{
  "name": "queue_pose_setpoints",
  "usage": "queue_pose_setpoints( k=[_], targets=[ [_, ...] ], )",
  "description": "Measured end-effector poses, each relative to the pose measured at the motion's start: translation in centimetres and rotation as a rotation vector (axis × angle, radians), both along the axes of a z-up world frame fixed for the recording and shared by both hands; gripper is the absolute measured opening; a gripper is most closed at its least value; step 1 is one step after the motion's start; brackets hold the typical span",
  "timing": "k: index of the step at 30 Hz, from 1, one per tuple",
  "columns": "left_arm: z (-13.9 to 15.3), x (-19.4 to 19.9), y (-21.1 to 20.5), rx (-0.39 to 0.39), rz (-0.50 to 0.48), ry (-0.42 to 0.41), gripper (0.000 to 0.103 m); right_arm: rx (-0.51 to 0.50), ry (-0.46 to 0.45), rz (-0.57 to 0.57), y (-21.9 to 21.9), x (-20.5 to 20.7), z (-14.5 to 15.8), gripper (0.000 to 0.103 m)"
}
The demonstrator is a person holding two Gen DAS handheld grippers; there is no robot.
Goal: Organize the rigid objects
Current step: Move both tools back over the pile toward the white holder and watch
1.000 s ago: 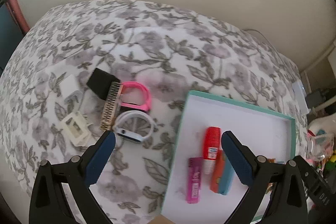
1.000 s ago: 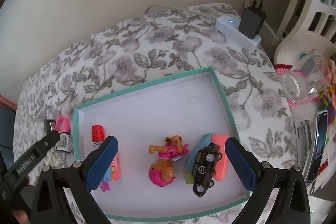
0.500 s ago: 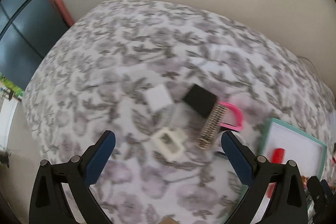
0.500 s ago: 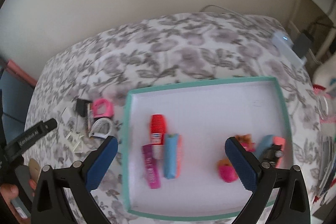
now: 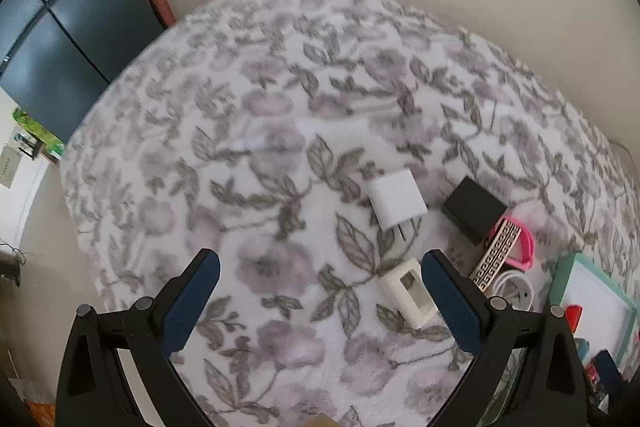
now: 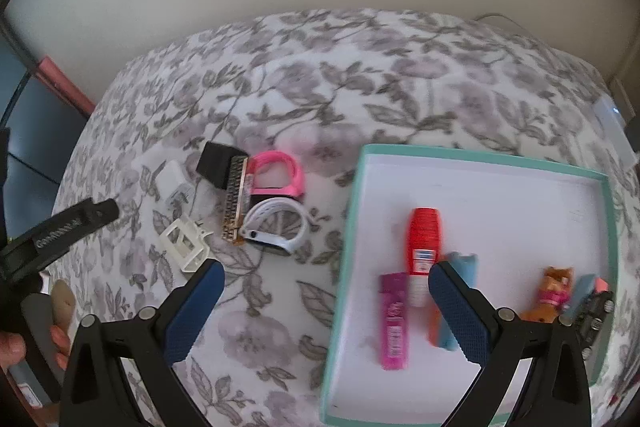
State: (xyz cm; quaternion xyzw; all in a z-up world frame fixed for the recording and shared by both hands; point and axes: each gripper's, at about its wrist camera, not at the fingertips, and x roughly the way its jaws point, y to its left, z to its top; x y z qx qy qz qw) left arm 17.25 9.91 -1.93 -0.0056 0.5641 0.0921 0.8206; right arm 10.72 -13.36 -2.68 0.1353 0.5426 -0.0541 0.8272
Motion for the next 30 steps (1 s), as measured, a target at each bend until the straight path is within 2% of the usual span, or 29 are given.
queue_pose_setpoints(
  k=[6,10,16,20,26,30],
  targets=[
    [-3.6,0.6,-1.0,-0.075,-0.035,0.102,0.101,0.007,0.019,0.042,1.6,1.2,-1.6,0.103],
    [-4.8,0.9,-1.7,-0.099,-0.057,0.139,0.101,0.006,0.030,0.045,1.8,1.8,-2.3,0.103],
    [-6.2,1.1,-1.9,-0.097,-0.040,0.176,0.101,0.006,0.036,0.043,1.8,2.1,-2.7,0.103],
    [-6.8,0.9,-1.6,-0.060,-0.024,0.192,0.101,0.008,0.032,0.040,1.8,2.1,-2.7,0.103],
    [-7.8,0.2,-2.2,-0.079,-0.036,0.215,0.099,0.024,0.012,0.063,2.4,2.5,-2.8,0.090],
    [-8.3,0.4,-2.6,-0.104,-0.049,0.224,0.087,0.031,0.003,0.088,3.0,2.9,-3.0,0.084]
  ],
)
